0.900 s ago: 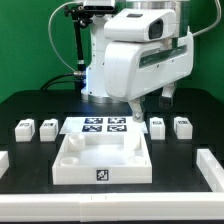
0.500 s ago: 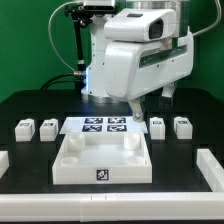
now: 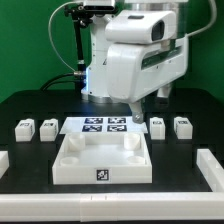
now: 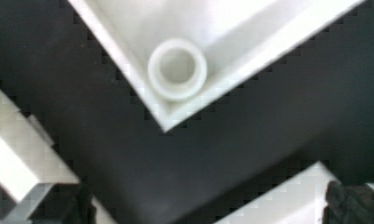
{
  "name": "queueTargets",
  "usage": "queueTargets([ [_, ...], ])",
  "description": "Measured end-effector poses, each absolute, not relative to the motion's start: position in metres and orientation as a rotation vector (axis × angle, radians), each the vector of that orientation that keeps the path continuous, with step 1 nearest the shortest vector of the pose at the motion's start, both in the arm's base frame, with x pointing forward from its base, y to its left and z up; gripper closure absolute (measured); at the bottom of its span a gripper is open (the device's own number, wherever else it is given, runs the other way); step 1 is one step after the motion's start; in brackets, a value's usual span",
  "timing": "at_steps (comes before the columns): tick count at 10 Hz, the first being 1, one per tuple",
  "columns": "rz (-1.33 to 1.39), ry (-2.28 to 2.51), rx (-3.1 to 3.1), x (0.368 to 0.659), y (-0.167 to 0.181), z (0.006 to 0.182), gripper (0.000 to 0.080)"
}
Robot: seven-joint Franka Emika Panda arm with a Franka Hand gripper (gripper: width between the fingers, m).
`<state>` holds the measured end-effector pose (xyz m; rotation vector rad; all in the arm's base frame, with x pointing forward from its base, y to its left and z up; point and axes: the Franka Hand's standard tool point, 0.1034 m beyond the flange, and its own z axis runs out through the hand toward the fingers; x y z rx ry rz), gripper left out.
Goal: Assemble one leg
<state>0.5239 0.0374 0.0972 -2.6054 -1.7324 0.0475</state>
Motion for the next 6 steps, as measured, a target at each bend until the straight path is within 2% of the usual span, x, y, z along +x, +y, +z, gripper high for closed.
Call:
queueTargets([
  [2, 0.042, -2.096, -2.308, 0.476, 0.009, 0.074, 0.0150],
  [4, 0.041, -2.238, -2.136, 0.451, -0.012, 0.045, 0.0150],
  [6, 0.048, -2.180, -2.166, 0.429, -0.015, 0.018, 0.0150],
])
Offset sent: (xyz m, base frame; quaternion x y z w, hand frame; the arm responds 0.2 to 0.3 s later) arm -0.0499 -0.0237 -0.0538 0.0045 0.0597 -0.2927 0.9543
